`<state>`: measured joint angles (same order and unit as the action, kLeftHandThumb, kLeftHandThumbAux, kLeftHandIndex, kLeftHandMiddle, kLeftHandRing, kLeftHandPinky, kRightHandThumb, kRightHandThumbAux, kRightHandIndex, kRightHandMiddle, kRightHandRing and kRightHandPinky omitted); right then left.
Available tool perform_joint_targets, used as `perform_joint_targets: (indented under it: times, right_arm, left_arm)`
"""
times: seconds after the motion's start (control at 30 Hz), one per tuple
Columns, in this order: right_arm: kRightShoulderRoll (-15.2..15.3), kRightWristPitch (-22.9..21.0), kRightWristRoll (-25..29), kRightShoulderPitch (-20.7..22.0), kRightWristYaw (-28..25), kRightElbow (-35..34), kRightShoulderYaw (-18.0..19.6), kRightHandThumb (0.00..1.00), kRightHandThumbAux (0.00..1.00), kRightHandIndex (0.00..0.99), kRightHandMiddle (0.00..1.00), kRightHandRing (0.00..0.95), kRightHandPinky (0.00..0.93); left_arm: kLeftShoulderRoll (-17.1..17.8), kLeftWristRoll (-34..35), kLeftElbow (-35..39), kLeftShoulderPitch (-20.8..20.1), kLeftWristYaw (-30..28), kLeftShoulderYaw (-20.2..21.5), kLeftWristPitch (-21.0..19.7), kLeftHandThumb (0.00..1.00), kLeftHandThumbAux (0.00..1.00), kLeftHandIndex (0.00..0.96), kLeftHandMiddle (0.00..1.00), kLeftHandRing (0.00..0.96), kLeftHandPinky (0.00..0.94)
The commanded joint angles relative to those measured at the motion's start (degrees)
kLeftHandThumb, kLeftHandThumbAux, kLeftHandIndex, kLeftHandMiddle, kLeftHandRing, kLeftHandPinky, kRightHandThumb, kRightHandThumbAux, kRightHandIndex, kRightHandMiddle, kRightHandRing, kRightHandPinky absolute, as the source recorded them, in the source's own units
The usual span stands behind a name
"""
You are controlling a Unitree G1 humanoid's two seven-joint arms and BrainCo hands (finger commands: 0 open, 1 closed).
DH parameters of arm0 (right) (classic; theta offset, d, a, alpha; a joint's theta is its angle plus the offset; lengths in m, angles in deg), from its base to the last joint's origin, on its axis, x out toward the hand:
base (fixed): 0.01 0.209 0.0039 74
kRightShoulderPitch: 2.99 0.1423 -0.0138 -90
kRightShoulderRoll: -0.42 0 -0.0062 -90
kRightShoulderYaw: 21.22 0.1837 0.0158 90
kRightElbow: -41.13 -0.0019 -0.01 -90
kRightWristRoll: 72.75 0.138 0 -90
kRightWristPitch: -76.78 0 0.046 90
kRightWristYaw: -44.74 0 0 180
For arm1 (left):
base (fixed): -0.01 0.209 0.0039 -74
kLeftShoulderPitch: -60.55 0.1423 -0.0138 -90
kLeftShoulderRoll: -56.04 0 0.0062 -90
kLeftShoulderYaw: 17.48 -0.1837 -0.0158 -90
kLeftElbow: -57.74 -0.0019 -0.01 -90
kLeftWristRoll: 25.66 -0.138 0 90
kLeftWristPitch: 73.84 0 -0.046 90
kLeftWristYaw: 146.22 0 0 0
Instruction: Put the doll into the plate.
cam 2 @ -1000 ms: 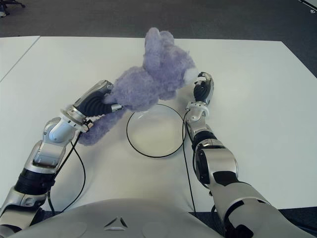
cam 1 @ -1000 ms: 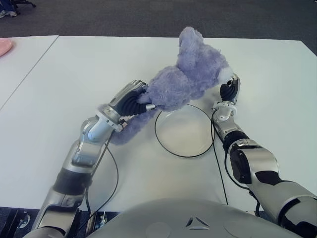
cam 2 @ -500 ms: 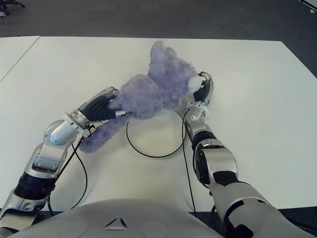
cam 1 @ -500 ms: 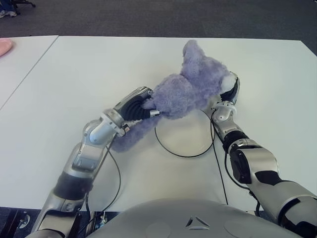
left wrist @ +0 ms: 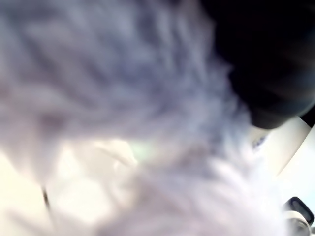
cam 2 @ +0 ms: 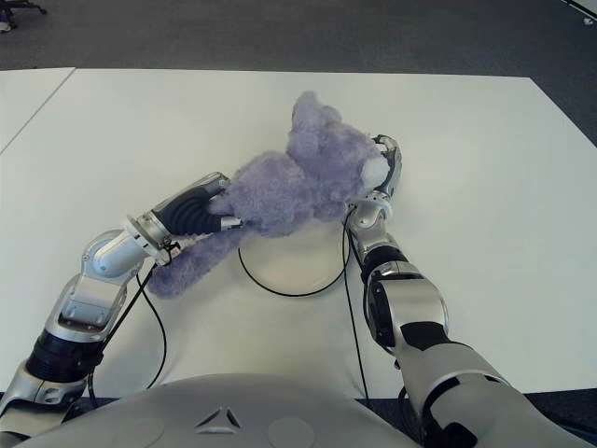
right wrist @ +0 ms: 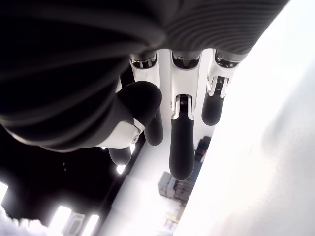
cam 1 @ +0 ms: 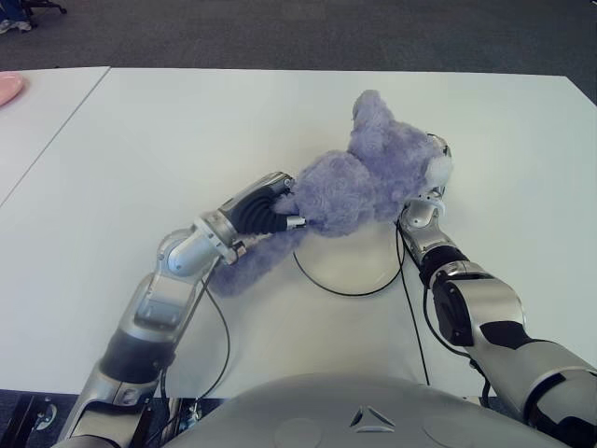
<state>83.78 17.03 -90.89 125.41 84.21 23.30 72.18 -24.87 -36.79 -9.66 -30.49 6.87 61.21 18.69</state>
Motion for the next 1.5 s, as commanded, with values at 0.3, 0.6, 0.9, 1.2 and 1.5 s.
perform_joint_targets:
  times: [0.3,0.6,0.9,1.2,1.5]
  right_arm:
    - [-4.3,-6.2,-0.8,-10.4,-0.7,6.7,-0.9,1.0,0.655,0.374,0.247,0.469,0.202]
    - [-4.5,-6.1,-0.3,-10.4,-1.1,6.7,-0.5,1.0,0.654,0.373,0.253,0.469,0.216]
    - [-4.6,-5.9,0.4,-10.4,-2.0,6.6,0.1,1.0,0.655,0.358,0.264,0.468,0.241]
    - [-4.7,-5.8,0.5,-10.3,-2.3,6.6,0.4,1.0,0.655,0.345,0.262,0.468,0.337]
    - [-4.8,-5.7,0.8,-10.4,-2.9,6.6,0.7,1.0,0.696,0.342,0.257,0.467,0.4]
  left_arm:
    - [1.4,1.1,2.4,2.5,-2.6,0.2,-5.7,0.828,0.699,0.815,0.874,0.876,0.871]
    - [2.1,0.5,2.1,3.7,-2.4,0.5,-5.4,0.826,0.692,0.817,0.876,0.879,0.88]
    - [3.6,1.2,1.5,2.9,-4.5,0.1,-7.4,0.736,0.662,0.641,0.852,0.864,0.846]
    - [7.1,0.0,0.1,2.3,-4.6,0.9,-1.8,0.423,0.519,0.231,0.424,0.425,0.38]
    - [8.0,4.0,0.3,1.8,-7.3,1.1,-2.7,0.315,0.533,0.088,0.26,0.282,0.281]
